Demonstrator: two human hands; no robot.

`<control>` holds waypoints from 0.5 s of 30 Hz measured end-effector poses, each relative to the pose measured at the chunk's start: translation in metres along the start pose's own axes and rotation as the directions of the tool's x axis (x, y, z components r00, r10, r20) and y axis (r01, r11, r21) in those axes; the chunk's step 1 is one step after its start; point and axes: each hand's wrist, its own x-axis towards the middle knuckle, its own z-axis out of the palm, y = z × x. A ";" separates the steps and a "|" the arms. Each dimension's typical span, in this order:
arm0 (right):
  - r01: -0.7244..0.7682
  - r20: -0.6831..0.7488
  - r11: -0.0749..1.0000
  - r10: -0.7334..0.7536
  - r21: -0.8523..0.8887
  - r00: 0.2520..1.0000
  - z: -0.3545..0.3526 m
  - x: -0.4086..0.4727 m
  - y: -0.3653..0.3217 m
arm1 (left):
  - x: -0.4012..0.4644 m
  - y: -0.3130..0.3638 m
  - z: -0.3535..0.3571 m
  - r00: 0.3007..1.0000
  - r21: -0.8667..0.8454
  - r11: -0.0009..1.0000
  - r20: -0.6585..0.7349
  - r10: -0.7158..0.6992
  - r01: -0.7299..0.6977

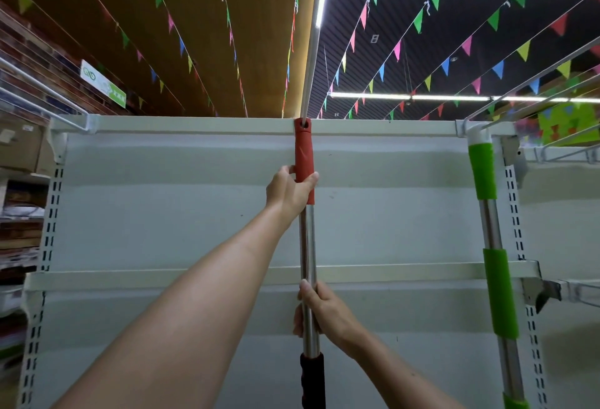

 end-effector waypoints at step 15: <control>-0.003 -0.008 0.996 0.003 -0.084 1.000 0.003 0.003 0.003 | 0.001 -0.001 0.001 1.000 0.005 1.000 -0.002 -0.016 0.016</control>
